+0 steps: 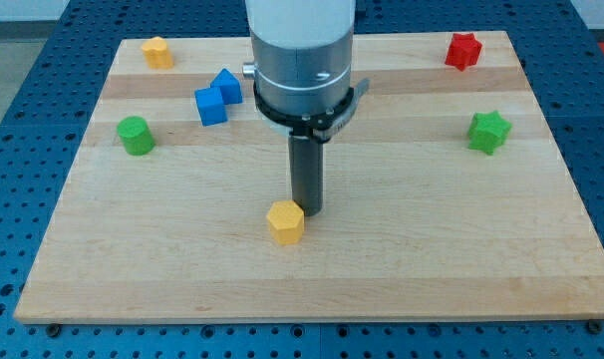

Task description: Slide the yellow hexagon to the bottom left

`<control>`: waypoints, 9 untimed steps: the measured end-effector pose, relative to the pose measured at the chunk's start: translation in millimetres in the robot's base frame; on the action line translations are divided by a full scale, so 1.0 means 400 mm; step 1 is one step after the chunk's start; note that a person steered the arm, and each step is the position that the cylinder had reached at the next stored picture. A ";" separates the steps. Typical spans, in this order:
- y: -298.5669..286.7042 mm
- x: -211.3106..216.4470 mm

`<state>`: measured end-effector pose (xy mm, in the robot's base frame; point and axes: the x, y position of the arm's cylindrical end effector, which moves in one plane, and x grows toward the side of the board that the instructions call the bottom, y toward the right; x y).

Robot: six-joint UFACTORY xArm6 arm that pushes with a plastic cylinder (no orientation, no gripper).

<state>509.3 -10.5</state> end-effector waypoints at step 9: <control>-0.335 0.139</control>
<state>564.8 -144.3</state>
